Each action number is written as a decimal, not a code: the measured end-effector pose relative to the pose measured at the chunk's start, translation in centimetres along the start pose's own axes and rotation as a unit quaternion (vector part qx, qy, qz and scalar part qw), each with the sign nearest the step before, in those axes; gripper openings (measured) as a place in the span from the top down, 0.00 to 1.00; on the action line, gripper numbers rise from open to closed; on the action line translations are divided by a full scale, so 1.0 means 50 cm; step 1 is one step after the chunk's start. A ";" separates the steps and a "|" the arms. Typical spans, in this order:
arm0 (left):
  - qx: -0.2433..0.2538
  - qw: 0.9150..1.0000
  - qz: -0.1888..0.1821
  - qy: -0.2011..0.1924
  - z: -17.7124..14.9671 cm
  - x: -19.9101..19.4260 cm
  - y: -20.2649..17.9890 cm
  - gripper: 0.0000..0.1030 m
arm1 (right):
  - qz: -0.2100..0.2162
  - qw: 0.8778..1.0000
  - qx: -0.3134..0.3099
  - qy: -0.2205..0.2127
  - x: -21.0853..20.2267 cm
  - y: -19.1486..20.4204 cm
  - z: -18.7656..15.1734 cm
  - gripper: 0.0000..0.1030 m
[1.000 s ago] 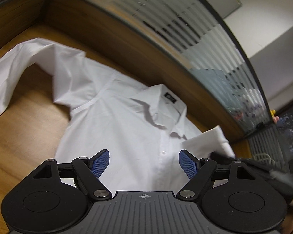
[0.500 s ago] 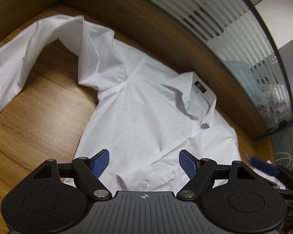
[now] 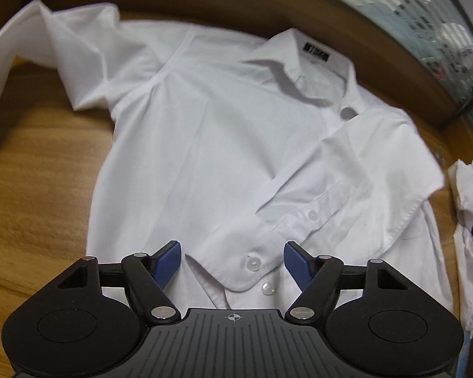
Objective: Fold clothes
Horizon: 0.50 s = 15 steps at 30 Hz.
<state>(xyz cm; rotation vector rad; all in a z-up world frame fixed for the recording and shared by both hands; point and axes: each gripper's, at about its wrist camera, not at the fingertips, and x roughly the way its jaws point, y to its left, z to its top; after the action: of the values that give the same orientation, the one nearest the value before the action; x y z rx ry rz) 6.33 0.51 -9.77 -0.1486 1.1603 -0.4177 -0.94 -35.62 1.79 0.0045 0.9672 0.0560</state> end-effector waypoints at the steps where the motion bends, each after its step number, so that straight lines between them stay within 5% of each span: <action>1: -0.002 1.000 0.003 -0.002 -0.001 0.002 0.001 0.34 | -0.013 1.000 0.005 0.003 0.008 -0.013 -0.006 0.17; 3: -0.014 1.000 0.004 -0.003 0.003 -0.001 0.010 0.43 | -0.031 0.999 0.009 0.004 0.023 -0.031 -0.010 0.17; 7: -0.040 0.999 0.005 -0.003 0.013 -0.007 0.032 0.82 | -0.055 0.998 0.004 -0.002 0.062 -0.043 -0.001 0.17; 15: -0.098 0.995 -0.013 -0.007 0.045 -0.046 0.047 0.89 | -0.092 0.996 -0.005 -0.007 0.188 -0.051 0.036 0.19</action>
<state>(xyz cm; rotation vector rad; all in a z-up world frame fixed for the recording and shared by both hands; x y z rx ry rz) 8.18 3.35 -7.69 -0.3374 1.1864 -0.3240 5.97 -37.68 -5.00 -0.0929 0.9500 -0.1084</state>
